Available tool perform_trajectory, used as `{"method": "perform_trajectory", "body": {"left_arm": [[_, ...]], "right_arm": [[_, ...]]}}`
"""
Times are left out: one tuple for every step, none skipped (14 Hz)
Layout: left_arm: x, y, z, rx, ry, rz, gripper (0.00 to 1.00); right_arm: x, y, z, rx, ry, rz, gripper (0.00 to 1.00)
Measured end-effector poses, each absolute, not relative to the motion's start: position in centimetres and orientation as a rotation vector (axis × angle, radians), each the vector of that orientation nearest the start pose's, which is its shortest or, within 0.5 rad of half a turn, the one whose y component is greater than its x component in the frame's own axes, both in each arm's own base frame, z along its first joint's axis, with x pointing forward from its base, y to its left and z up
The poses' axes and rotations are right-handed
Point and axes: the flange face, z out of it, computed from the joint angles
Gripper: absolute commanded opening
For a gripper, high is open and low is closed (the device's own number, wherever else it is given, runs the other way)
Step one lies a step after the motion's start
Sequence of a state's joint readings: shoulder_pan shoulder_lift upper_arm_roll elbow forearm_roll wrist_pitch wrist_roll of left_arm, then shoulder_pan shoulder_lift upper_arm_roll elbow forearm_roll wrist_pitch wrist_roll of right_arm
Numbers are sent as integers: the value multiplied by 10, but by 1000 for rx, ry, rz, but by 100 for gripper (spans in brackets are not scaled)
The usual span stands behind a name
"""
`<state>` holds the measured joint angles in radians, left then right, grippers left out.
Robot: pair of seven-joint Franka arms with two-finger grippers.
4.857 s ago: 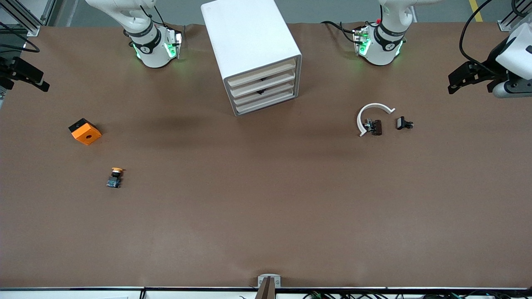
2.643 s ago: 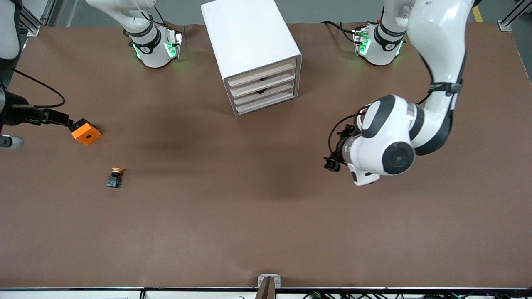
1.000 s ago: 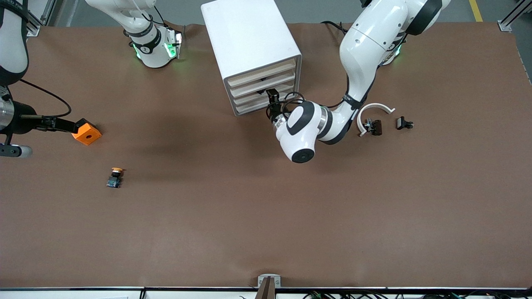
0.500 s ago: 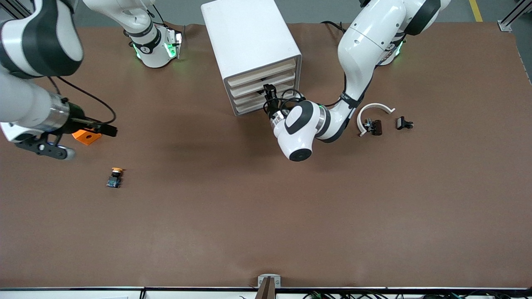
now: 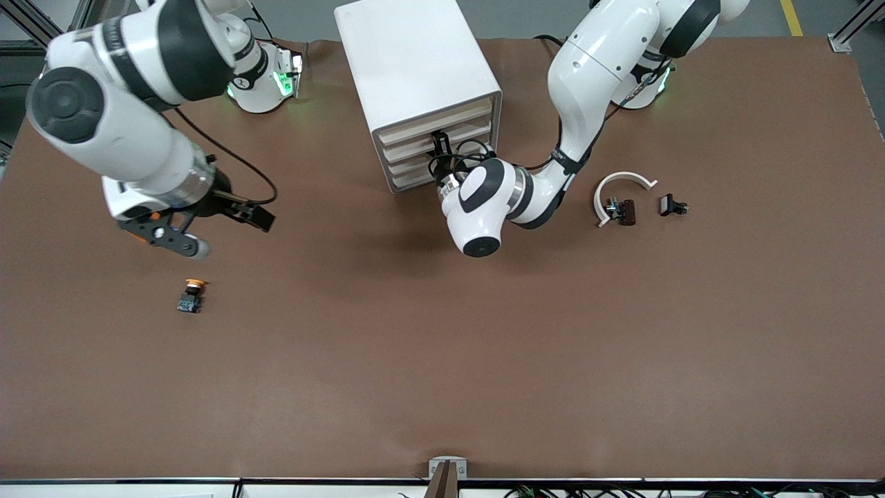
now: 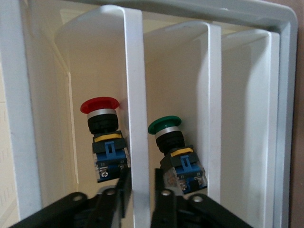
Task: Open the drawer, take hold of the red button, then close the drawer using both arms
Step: 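Pull the drawer open with the left gripper while the right gripper approaches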
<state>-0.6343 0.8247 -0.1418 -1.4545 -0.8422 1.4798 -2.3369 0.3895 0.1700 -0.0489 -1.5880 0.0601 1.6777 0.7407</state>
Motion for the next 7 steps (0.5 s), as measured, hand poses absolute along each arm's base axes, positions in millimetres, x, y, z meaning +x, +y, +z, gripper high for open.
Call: {"method": "perform_trajectory", "body": {"left_arm": [[413,-503,205,-1275,-1716,1167,0],[415,-501,205,-1270,-1717,1170,0],[418,-499,205,-1266,-1723,1170,0],[423,-494,204,-1257,-1734,1171,0],[432,-486,204,-1244,-1752,1178,0],[445,-477,205,-1228,-1776,1190,0],[459,-465,207,-1212,-1802,1202,0]], "right_arm": [[567,223,523,-3068,647,141,100],[566,233,520,-3063,663,130,100],[566,242,516,-3055,684,117,100],[567,251,512,-3048,707,108,100],[566,258,508,-3041,730,101,100],[566,266,503,-3034,755,96,100],[565,274,499,-3029,778,94,100]]}}
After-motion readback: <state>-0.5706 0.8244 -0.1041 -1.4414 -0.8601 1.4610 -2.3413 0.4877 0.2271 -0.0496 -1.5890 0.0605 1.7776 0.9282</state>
